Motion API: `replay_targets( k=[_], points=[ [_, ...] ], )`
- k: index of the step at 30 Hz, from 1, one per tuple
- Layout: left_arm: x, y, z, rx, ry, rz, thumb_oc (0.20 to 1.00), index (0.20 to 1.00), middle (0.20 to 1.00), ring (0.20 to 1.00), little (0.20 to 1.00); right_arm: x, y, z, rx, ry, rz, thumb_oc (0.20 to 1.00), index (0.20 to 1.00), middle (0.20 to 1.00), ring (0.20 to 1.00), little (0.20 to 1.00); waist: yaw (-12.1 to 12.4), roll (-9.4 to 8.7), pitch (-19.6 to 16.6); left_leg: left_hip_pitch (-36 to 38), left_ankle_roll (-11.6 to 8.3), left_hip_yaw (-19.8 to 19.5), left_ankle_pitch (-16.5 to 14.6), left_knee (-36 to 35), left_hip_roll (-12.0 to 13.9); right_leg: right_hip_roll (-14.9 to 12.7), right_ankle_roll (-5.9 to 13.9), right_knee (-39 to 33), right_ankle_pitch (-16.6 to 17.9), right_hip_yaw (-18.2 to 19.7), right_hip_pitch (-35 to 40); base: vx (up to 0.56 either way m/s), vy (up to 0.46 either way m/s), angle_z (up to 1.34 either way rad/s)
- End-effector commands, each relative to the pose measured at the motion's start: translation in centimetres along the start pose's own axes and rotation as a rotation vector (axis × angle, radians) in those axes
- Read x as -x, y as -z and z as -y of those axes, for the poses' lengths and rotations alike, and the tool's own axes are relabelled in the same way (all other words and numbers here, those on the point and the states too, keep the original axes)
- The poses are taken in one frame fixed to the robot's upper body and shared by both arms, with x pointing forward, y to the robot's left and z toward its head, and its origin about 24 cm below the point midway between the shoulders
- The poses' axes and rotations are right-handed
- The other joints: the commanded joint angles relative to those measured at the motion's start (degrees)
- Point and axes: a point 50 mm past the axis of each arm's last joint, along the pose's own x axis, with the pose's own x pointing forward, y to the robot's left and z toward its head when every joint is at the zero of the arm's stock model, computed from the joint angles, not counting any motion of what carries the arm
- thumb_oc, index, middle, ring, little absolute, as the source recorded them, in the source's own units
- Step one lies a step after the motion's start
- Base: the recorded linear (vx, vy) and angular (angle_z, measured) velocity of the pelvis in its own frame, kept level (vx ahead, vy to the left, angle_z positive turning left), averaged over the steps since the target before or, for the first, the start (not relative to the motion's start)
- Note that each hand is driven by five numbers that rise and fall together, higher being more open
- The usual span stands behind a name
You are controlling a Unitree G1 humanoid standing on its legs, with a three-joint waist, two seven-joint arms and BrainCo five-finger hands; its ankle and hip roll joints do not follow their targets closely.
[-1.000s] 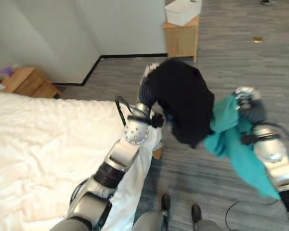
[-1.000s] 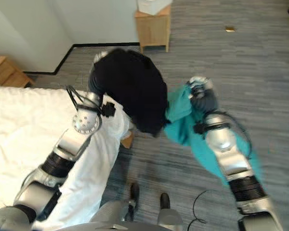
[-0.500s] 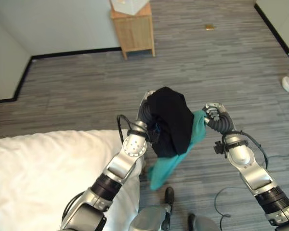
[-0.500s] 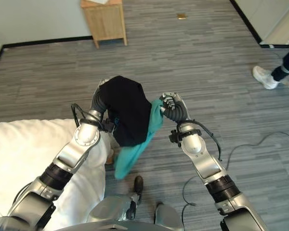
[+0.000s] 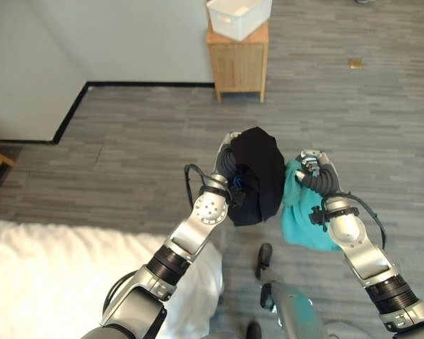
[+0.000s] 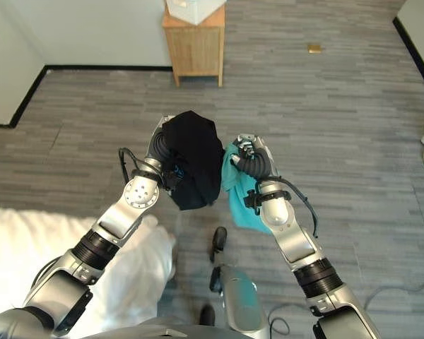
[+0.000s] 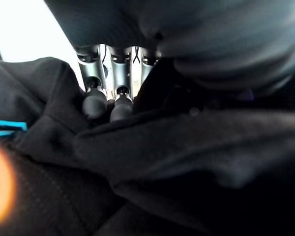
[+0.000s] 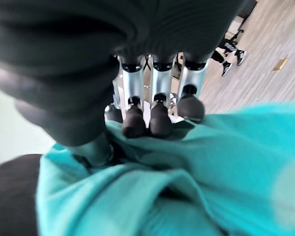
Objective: Pick up bed clothes into laundry basket.
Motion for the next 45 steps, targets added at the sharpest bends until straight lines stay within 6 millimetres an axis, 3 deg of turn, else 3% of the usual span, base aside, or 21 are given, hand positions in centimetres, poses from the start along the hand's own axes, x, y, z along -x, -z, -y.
replay_targets(
  k=[1,3,5,6,8,10,13,16,19,22,24,25,28,32,34,37,39,42,43,44,45],
  points=[
    [-1.8,-4.3,-0.6,0.012,-0.032,0.221,0.200,0.200,0.200,0.200,0.200,-1.4,-3.0,0.9,-0.035,0.076,0.157,0.200,0.200,0.200,0.200,0.200,-0.07,-3.36,-3.21,-10.71,-6.83,4.67,3.24,12.88,10.14,-0.26,13.04,-8.48,-8.67,4.98,11.66,0.32,-0.099,-0.43],
    [-1.9,-4.1,-0.7,0.024,-0.036,0.206,0.200,0.200,0.200,0.200,0.200,-1.8,-2.6,0.7,-0.039,0.072,0.133,0.200,0.200,0.200,0.200,0.200,1.86,-4.71,-1.19,-20.58,-8.47,4.20,11.66,32.07,9.13,-0.56,10.82,-9.25,-8.71,7.93,15.29,0.25,-0.105,-0.08],
    [-1.8,-4.0,-0.5,0.038,-0.037,0.197,0.200,0.200,0.200,0.200,0.200,-2.0,-2.5,0.6,-0.037,0.076,0.121,0.200,0.200,0.200,0.200,0.200,3.86,-6.40,0.29,-29.22,-6.91,3.44,11.32,44.52,5.82,-1.57,10.44,-9.32,-9.67,10.32,17.42,0.23,-0.068,-0.44],
    [-1.9,-4.2,-0.5,0.050,-0.041,0.201,0.200,0.200,0.200,0.200,0.200,-2.0,-2.5,0.5,-0.040,0.075,0.113,0.200,0.200,0.200,0.200,0.200,4.74,-6.48,0.71,-32.45,-5.88,4.38,9.45,45.96,7.14,-1.82,10.67,-9.32,-10.23,11.39,17.74,0.22,0.025,-1.28],
    [-2.0,-4.1,-0.4,0.074,-0.057,0.182,0.200,0.200,0.200,0.200,0.200,-2.4,-2.2,0.1,-0.042,0.072,0.090,0.200,0.200,0.200,0.200,0.200,6.33,-6.25,1.17,-34.76,-4.70,5.37,5.59,37.11,10.26,-2.55,11.39,-9.32,-11.65,12.87,19.16,0.33,0.122,-1.21],
    [-1.8,-3.7,0.0,0.081,-0.051,0.162,0.200,0.200,0.200,0.200,0.200,-2.4,-2.1,-0.4,-0.048,0.070,0.084,0.200,0.200,0.200,0.200,0.200,7.97,-5.94,0.71,-32.81,-3.58,5.07,4.14,23.47,7.93,-2.78,12.55,-9.32,-12.82,15.30,19.77,0.41,0.201,-0.62],
    [-1.2,-2.6,0.1,0.072,-0.048,0.126,0.200,0.200,0.200,0.200,0.200,-2.2,-1.3,-0.8,-0.038,0.070,0.051,0.200,0.200,0.200,0.200,0.200,9.39,-4.60,-0.33,-31.98,-4.80,4.32,12.52,1.60,8.12,-1.67,13.25,-9.32,-14.83,16.80,22.53,0.46,0.182,-0.90],
    [-1.2,-2.3,0.8,0.069,-0.032,0.107,0.200,0.200,0.200,0.200,0.200,-2.4,-1.4,-0.5,-0.047,0.109,0.042,0.200,0.200,0.200,0.200,0.200,10.35,-4.25,-0.39,-34.39,-4.95,9.42,15.20,-2.08,8.85,-1.93,13.15,-9.32,-17.12,17.09,25.74,0.40,0.169,-0.51],
    [-1.2,-1.7,1.1,0.052,-0.024,0.077,0.200,0.200,0.200,0.200,0.200,-2.7,-2.1,-0.6,-0.034,0.123,0.074,0.200,0.200,0.200,0.200,0.200,11.45,-4.01,-3.47,-31.00,-3.29,3.82,16.55,-5.10,6.53,-2.88,13.76,-9.32,-17.50,19.23,28.95,0.51,0.231,-0.06],
    [-1.0,-1.5,1.2,0.046,-0.013,0.071,0.200,0.200,0.200,0.200,0.200,-2.6,-1.9,-0.7,-0.035,0.128,0.062,0.200,0.200,0.200,0.200,0.200,11.36,-4.59,-3.99,-29.10,-2.27,3.44,15.60,-5.08,5.61,-3.85,14.36,-5.68,-18.22,19.22,29.33,0.32,0.139,-0.22],
    [-1.0,-1.3,1.2,0.053,-0.014,0.058,0.200,0.200,0.200,0.200,0.200,-2.6,-1.4,-1.0,-0.064,0.121,0.025,0.200,0.200,0.200,0.200,0.200,11.12,-4.39,-3.65,-25.24,-0.54,2.21,14.52,-5.20,4.70,-5.63,16.88,9.26,-14.71,19.55,25.33,0.34,0.221,0.05],
    [-1.1,-1.4,1.3,0.066,-0.020,0.052,0.200,0.200,0.200,0.200,0.200,-2.8,-1.0,-1.3,-0.107,0.114,-0.006,0.200,0.200,0.200,0.200,0.200,8.91,-2.82,-1.61,-21.74,0.83,-0.01,14.08,-5.42,5.12,-5.00,17.70,24.70,-7.10,21.64,17.57,0.37,0.268,0.30],
    [-1.5,-1.5,1.8,0.056,-0.010,0.056,0.200,0.200,0.200,0.200,0.200,-2.7,0.4,-0.9,-0.157,0.132,-0.074,0.200,0.200,0.200,0.200,0.200,5.43,-1.48,-0.76,-18.54,0.89,-3.30,12.49,-5.53,5.88,1.10,16.28,31.72,-10.63,24.51,9.05,0.34,0.122,1.35],
    [-1.6,-1.7,2.5,0.069,0.026,0.054,0.200,0.200,0.200,0.200,0.200,-1.9,1.9,-0.4,-0.187,0.156,-0.143,0.200,0.200,0.200,0.200,0.200,1.93,-2.74,-0.74,-15.19,-0.63,-7.22,9.43,-5.53,5.10,2.15,15.14,16.03,-13.78,22.74,5.03,0.39,-0.050,1.28],
    [-1.6,-1.3,2.6,0.055,0.032,0.039,0.200,0.200,0.200,0.200,0.200,-1.7,2.3,-0.4,-0.167,0.149,-0.157,0.200,0.200,0.200,0.200,0.200,0.78,-3.47,-1.52,-12.06,-0.89,-8.67,6.03,-5.53,4.80,1.94,15.49,4.59,-11.22,20.67,4.19,0.50,-0.107,0.83],
    [-1.5,-0.8,1.8,0.019,0.015,0.032,0.200,0.200,0.200,0.200,0.200,-1.9,2.2,-0.8,-0.123,0.126,-0.154,0.200,0.200,0.200,0.200,0.200,1.95,-4.13,-2.24,-8.36,-2.56,-4.32,1.59,-5.53,6.71,-2.55,16.48,-5.47,-7.93,5.78,5.56,0.41,-0.120,0.23],
    [-1.5,-0.6,1.4,-0.012,0.024,0.036,0.200,0.200,0.200,0.200,0.200,-1.9,2.6,-0.9,-0.074,0.104,-0.163,0.200,0.200,0.200,0.200,0.200,3.23,-5.00,-3.89,-6.15,-3.11,-2.06,0.09,-5.53,7.69,-3.38,15.78,-7.58,-8.17,0.68,7.85,0.44,-0.111,-0.42],
    [-1.4,-0.6,1.4,-0.022,0.024,0.042,0.200,0.200,0.200,0.200,0.200,-1.8,2.8,-0.5,-0.059,0.115,-0.163,0.200,0.200,0.200,0.200,0.200,3.94,-5.28,-5.12,-6.07,-4.70,-0.98,1.84,1.68,9.66,-1.95,14.33,-8.95,-7.54,1.74,11.23,0.38,-0.075,-0.66],
    [-1.4,-0.7,1.5,-0.007,0.029,0.039,0.200,0.200,0.200,0.200,0.200,-2.3,2.3,0.5,-0.031,0.146,-0.129,0.200,0.200,0.200,0.200,0.200,4.63,-5.78,-4.30,-12.19,-7.37,1.68,4.99,18.33,10.01,-1.55,13.17,-9.32,-7.65,3.65,15.26,0.18,-0.053,0.18],
    [-1.5,-0.7,1.5,-0.008,0.030,0.041,0.200,0.200,0.200,0.200,0.200,-2.3,2.3,0.5,-0.032,0.148,-0.128,0.200,0.200,0.200,0.200,0.200,4.48,-6.12,-4.48,-13.27,-7.27,1.51,5.04,19.22,9.56,-1.99,13.21,-9.32,-7.35,3.50,14.70,0.31,-0.106,-0.02],
    [-1.8,-1.0,1.5,0.006,0.025,0.044,0.200,0.200,0.200,0.200,0.200,-3.3,1.3,1.8,0.001,0.197,-0.080,0.200,0.200,0.200,0.200,0.200,6.60,-7.23,-2.48,-21.47,-7.42,1.78,8.04,33.05,7.97,-1.97,11.74,-9.32,-8.32,5.59,17.43,0.12,-0.066,-0.39]
  ],
)
